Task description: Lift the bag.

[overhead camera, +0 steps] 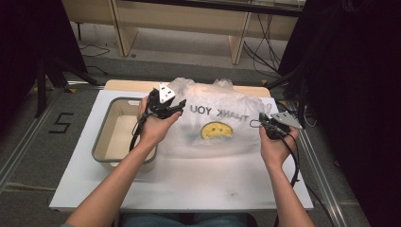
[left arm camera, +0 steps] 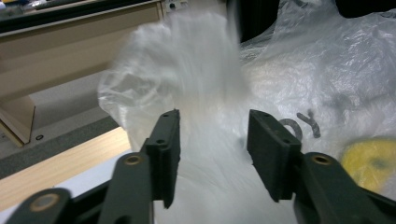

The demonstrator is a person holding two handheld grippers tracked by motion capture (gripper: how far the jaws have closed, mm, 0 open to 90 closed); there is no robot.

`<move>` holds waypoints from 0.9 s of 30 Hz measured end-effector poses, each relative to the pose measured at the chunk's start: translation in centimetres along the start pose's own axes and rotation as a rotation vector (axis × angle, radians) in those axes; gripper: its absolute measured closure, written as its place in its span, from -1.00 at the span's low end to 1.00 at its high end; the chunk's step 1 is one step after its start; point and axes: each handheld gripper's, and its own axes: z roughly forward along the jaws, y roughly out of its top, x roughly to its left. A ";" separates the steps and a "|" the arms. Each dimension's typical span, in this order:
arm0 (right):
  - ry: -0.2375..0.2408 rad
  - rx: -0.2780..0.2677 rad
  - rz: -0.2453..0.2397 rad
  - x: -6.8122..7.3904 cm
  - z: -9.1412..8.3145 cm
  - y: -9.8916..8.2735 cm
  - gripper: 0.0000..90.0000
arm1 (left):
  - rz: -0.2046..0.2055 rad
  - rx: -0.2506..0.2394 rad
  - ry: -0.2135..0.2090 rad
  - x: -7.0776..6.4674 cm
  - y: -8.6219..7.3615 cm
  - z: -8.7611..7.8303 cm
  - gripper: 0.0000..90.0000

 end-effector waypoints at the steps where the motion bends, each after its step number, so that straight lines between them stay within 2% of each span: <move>1: 0.000 0.000 0.000 0.0 0.0 0.0 0.96 | 0.000 0.000 0.000 0.0 0.0 0.0 0.11; 4: -0.001 0.003 0.002 -0.1 0.0 0.0 0.94 | -0.012 0.002 0.015 0.1 -0.1 -0.3 0.02; 9: 0.006 -0.005 0.003 -0.1 -0.2 0.1 0.89 | -0.004 -0.002 0.022 0.1 -0.2 -0.8 -0.03; 11: 0.005 -0.017 0.009 -0.2 -0.3 0.2 0.79 | 0.001 -0.008 0.022 0.0 -0.3 -1.1 -0.04; 14: 0.001 -0.039 0.012 -0.3 -0.6 0.3 0.55 | 0.009 -0.013 0.019 -0.2 -0.4 -1.4 -0.06; 15: 0.001 -0.039 0.012 -0.3 -0.6 0.3 0.55 | 0.009 -0.013 0.019 -0.2 -0.4 -1.4 -0.06; 16: -0.009 -0.068 0.008 -0.3 -0.8 0.5 0.37 | 0.003 -0.013 0.017 -0.2 -0.5 -1.5 -0.06; 17: -0.009 -0.068 0.008 -0.3 -0.8 0.5 0.37 | 0.003 -0.013 0.017 -0.2 -0.5 -1.5 -0.06; 18: -0.018 -0.102 0.004 -0.5 -1.0 0.6 0.16 | -0.001 -0.008 0.013 -0.2 -0.6 -1.6 -0.06; 19: -0.018 -0.102 0.004 -0.5 -1.0 0.6 0.16 | -0.001 -0.008 0.013 -0.2 -0.6 -1.6 -0.05; 20: -0.031 -0.125 0.001 -0.6 -1.1 0.7 -0.07 | -0.002 -0.008 0.014 -0.2 -0.6 -1.6 -0.05; 21: -0.031 -0.125 0.001 -0.6 -1.1 0.7 -0.07 | -0.002 -0.008 0.014 -0.2 -0.6 -1.6 -0.05; 22: -0.055 -0.157 0.008 -0.8 -1.4 0.9 -0.26 | -0.005 -0.008 0.014 -0.3 -0.6 -1.6 -0.05; 27: -0.078 -0.188 0.022 -1.2 -1.9 1.1 -0.51 | -0.003 -0.011 0.014 -0.3 -0.6 -1.7 -0.06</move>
